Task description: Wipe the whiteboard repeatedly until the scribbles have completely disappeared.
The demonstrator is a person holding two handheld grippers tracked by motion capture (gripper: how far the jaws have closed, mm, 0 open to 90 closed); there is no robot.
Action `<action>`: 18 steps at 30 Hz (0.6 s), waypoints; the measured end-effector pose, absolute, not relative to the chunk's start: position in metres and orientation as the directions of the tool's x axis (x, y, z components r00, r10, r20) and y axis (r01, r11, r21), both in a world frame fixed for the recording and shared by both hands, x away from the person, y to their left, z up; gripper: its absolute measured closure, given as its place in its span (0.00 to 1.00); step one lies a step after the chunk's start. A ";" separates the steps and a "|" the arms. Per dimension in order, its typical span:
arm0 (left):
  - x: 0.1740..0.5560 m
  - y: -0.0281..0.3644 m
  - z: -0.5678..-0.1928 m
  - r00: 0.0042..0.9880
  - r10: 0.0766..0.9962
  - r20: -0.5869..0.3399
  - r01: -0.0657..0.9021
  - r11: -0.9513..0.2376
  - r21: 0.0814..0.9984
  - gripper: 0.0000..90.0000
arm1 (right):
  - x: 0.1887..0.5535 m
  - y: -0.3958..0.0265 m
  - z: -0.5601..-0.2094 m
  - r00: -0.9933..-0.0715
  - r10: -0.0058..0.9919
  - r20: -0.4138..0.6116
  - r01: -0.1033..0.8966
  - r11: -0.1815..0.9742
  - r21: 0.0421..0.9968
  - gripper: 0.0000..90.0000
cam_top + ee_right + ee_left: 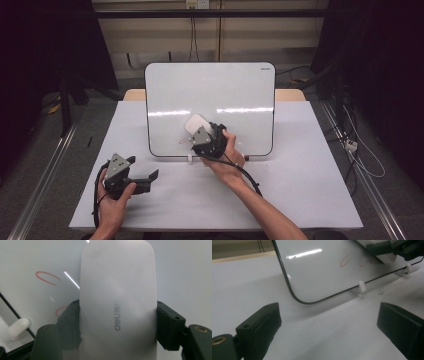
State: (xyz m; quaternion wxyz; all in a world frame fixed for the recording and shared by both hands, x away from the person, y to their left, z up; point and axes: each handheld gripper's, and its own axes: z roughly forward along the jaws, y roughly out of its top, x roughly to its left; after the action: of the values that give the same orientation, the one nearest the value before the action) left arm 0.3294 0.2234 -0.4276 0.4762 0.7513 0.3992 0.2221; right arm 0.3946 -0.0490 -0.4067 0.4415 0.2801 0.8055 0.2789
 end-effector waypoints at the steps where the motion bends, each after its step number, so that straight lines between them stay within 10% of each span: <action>1: 0.329 0.223 -0.428 0.583 0.811 -0.047 0.389 -0.227 0.893 0.06 | 0.394 -0.045 -0.408 -0.458 0.690 -0.560 0.200 0.694 0.691 0.35; 18: 0.329 0.223 -0.427 0.589 0.808 -0.035 0.385 -0.242 0.891 0.06 | 0.388 -0.006 -0.422 -0.483 0.654 -0.582 0.177 0.724 0.666 0.35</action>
State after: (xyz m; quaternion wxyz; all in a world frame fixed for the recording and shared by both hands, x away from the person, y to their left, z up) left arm 0.3294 0.2234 -0.4268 0.4726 0.7557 0.3944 0.2237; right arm 0.3881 -0.0062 -0.4216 0.4402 0.2542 0.8175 0.2708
